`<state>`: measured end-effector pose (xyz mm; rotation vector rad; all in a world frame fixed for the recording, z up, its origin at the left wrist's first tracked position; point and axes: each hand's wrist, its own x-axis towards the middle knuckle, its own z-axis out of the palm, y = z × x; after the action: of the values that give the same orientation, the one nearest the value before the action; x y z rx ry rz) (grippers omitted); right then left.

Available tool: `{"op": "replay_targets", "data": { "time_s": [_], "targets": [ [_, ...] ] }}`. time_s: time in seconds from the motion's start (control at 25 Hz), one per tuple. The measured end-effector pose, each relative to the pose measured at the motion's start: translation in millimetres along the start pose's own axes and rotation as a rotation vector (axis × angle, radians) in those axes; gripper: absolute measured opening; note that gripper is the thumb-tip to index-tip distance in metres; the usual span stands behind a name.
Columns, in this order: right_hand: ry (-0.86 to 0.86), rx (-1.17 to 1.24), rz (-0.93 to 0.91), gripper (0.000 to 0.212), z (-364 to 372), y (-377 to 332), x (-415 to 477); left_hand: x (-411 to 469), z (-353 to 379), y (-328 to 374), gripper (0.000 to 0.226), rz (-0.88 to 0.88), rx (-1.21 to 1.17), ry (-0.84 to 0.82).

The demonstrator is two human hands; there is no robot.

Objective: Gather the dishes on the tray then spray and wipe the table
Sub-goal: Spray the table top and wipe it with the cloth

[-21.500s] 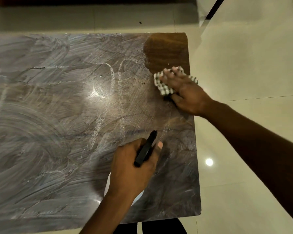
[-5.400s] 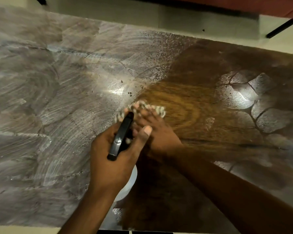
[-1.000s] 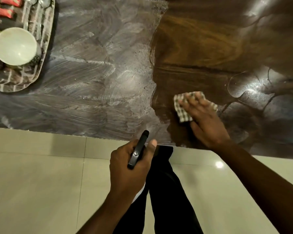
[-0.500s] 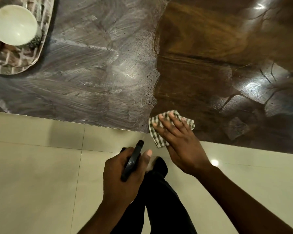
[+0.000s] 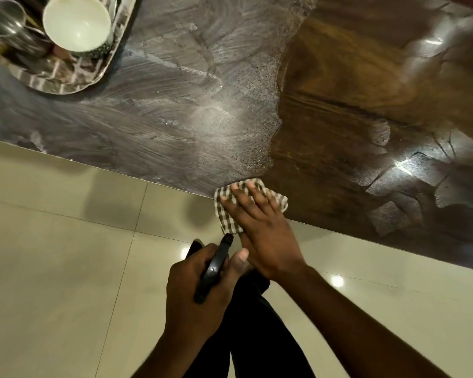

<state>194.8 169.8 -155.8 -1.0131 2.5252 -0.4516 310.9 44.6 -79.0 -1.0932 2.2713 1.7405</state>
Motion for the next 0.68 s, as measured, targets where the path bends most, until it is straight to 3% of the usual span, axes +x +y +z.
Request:
{"op": "replay_targets", "data": {
  "time_s": [0.08,0.28,0.36,0.44,0.56,0.64,0.68],
  "targets": [
    [0.006,-0.066,-0.084,0.069,-18,34,11,4,-5,3,0.051,0.011,0.014,0.012],
    [0.381,0.178,0.605,0.072,-56,105,55,30,-11,12,0.034,0.037,-0.052,0.032],
    [0.435,0.178,0.675,0.074,-50,88,68,42,-15,16,0.034,0.058,-0.070,0.054],
    [0.340,0.122,0.531,0.077,-32,50,65,55,-17,19,0.041,0.088,-0.040,0.052],
    [0.033,0.021,0.076,0.074,-12,7,42,68,-19,24,0.053,0.127,0.003,0.059],
    [-0.071,-0.067,-0.161,0.072,-22,26,43,74,-22,27,0.052,0.137,-0.012,0.050],
    [-0.067,-0.104,-0.184,0.072,-30,43,50,77,-24,28,0.047,0.127,-0.028,0.040]
  ]
}}
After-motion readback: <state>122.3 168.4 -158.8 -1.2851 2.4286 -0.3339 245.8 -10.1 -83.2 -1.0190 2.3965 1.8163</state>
